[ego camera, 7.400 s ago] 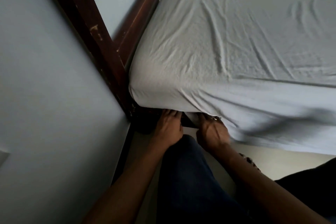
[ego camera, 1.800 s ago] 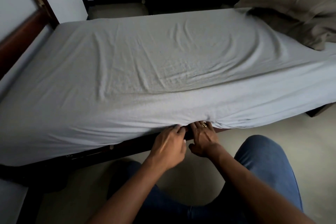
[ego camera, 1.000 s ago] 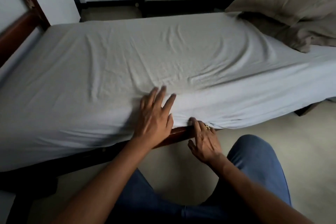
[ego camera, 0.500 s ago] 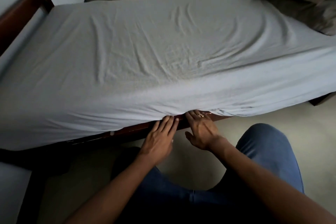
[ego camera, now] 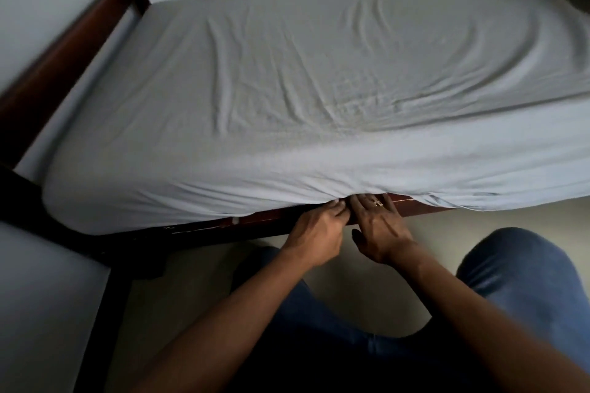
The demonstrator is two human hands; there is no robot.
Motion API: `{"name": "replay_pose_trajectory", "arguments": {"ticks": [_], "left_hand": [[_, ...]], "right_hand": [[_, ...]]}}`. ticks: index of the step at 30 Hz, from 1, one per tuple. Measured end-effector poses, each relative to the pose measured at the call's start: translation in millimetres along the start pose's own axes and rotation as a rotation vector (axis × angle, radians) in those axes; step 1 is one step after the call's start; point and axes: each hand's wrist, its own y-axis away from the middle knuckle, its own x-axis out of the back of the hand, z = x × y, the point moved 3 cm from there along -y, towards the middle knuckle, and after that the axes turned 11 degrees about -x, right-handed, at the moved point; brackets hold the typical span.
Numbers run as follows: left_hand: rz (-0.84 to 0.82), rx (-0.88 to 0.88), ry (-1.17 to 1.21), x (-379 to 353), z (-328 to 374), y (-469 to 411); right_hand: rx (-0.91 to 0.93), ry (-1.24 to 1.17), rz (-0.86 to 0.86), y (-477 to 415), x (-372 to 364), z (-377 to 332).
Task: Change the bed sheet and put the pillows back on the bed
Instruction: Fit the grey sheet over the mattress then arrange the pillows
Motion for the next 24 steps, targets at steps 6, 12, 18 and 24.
{"name": "replay_pose_trajectory", "arguments": {"ticks": [6,12,18,24], "left_hand": [[0.165,0.335,-0.263,33.1,-41.9,72.9],[-0.059,0.252,-0.120,21.2,-71.0,103.0],[0.229,0.338,-0.120,54.1,-81.2,132.7],[-0.009,0.455,-0.229,36.9,-86.6,145.1]], "right_hand": [[0.022,0.014,-0.001,2.1,5.4,-6.8],[0.181,-0.054,-0.054,6.5,8.7,-67.8],[0.112,0.095,-0.101,5.4,5.9,-83.6],[0.065,0.069,-0.135,16.2,28.9,-112.5]]}}
